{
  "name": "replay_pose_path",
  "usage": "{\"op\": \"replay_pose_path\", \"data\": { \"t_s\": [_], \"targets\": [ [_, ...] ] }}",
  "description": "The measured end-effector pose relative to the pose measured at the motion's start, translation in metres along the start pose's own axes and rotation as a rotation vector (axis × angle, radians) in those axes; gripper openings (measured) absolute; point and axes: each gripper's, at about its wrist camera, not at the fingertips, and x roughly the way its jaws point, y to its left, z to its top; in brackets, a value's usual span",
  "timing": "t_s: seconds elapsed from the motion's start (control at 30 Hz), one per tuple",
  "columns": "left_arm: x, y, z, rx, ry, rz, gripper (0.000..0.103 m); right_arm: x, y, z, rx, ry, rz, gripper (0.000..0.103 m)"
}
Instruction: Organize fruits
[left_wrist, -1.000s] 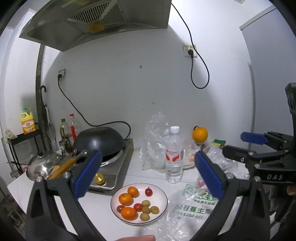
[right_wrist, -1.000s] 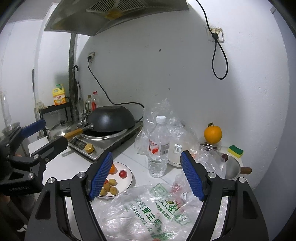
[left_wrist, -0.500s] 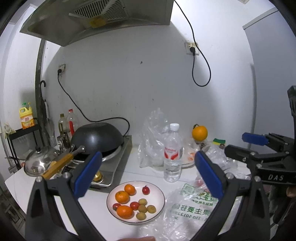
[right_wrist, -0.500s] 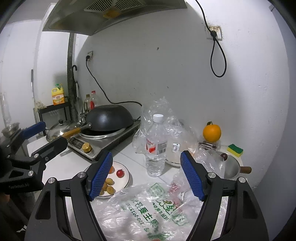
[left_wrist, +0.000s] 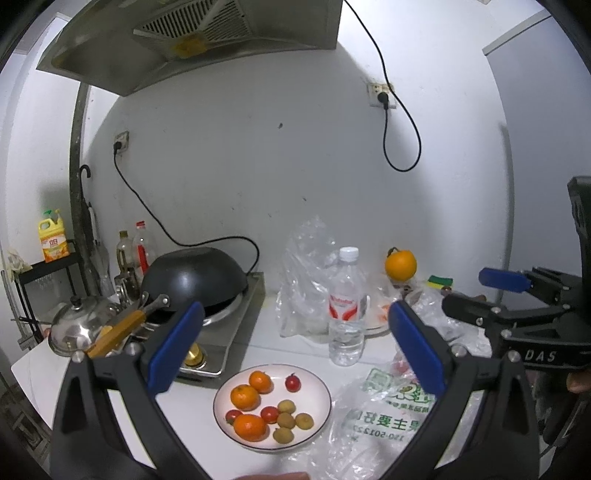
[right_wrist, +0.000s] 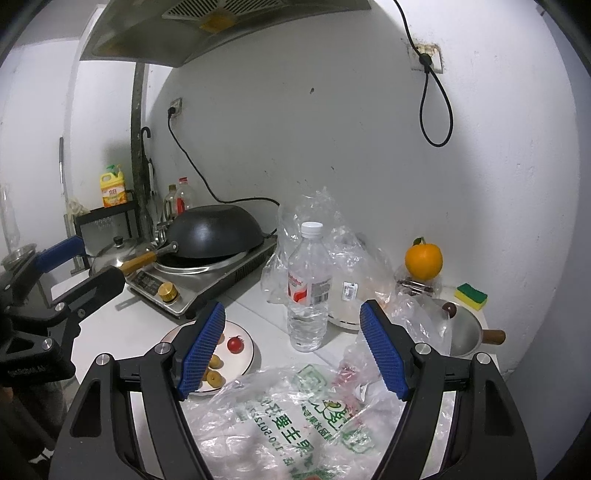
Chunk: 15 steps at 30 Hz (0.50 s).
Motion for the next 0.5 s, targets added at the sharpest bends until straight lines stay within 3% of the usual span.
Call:
{"op": "replay_pose_path", "data": {
  "t_s": [0.5],
  "targets": [
    [0.0015, -0.0056, 0.0020, 0.015, -0.001, -0.003, 0.101, 0.0020, -0.0061, 0.0008, 0.008, 0.006, -0.005, 0.079]
  ]
}}
